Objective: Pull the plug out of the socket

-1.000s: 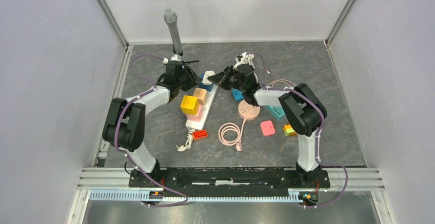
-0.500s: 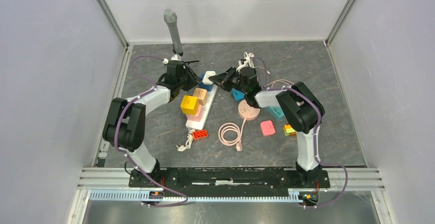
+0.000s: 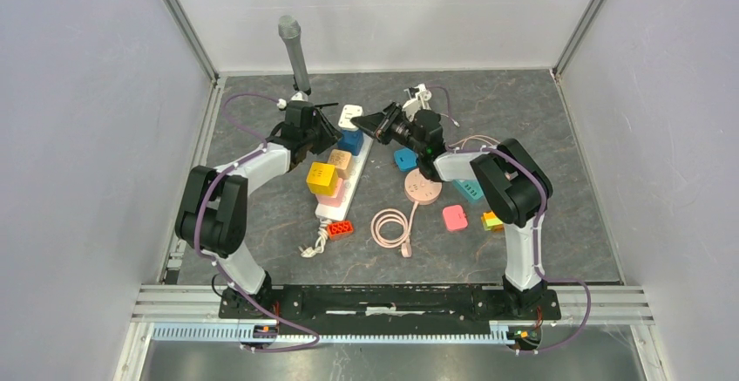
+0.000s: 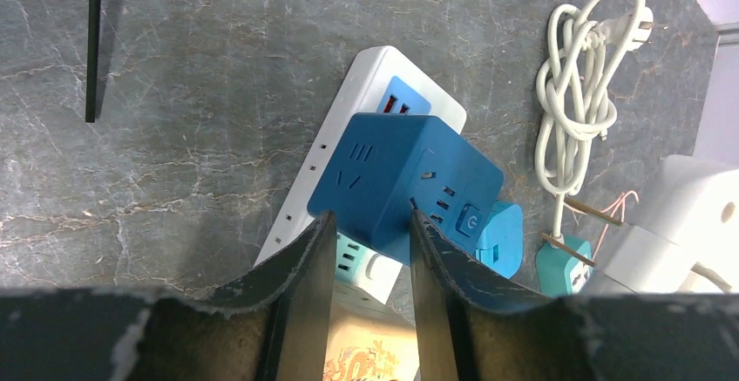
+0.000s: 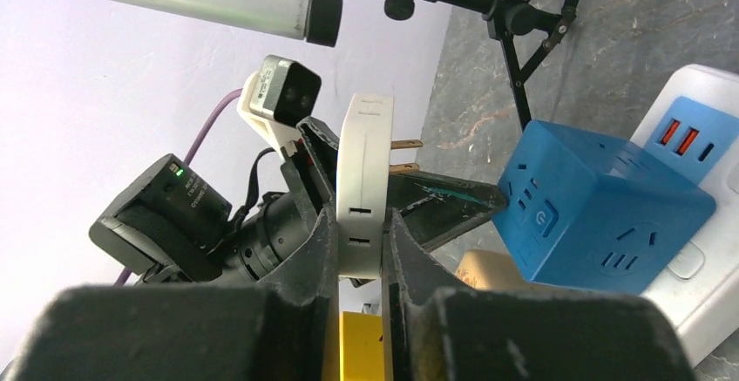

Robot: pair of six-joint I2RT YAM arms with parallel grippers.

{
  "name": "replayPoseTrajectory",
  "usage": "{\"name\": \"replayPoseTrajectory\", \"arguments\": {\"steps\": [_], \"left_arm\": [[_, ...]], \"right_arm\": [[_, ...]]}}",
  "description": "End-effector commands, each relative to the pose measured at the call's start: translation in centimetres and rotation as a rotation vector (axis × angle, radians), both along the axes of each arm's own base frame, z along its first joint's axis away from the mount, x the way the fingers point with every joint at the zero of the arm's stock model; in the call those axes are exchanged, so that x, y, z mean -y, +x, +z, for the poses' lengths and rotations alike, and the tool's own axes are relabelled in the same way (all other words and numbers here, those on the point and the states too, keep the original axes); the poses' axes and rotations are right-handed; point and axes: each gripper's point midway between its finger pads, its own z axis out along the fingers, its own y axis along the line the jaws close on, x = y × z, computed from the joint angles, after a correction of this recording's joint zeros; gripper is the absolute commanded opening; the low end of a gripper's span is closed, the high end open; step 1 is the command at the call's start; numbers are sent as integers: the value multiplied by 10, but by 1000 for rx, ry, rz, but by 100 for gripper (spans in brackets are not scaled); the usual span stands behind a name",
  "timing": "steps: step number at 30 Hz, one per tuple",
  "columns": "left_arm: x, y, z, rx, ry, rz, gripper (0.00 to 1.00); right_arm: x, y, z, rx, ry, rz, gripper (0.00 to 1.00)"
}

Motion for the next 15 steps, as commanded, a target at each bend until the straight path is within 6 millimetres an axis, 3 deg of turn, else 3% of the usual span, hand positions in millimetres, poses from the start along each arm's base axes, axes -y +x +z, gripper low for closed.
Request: {"name": "replayPoseTrajectory", "arguments": {"steps": [1,4,8,15], "left_arm": [[-29,-33,-57,-217,140,54,42],[-23,-26,-39,-184,118,27,43],[-7,-11,5,-109,84,-50,51],[-3,-4,82,-20,96,-109,73]], "right_arm": [[9,2,65,179,74,-2,0],[20,0,63,189,19,-24,0],[35,-10,57,215,-97,-36,0],[68,-45,0,176,-401,-22,0]]}}
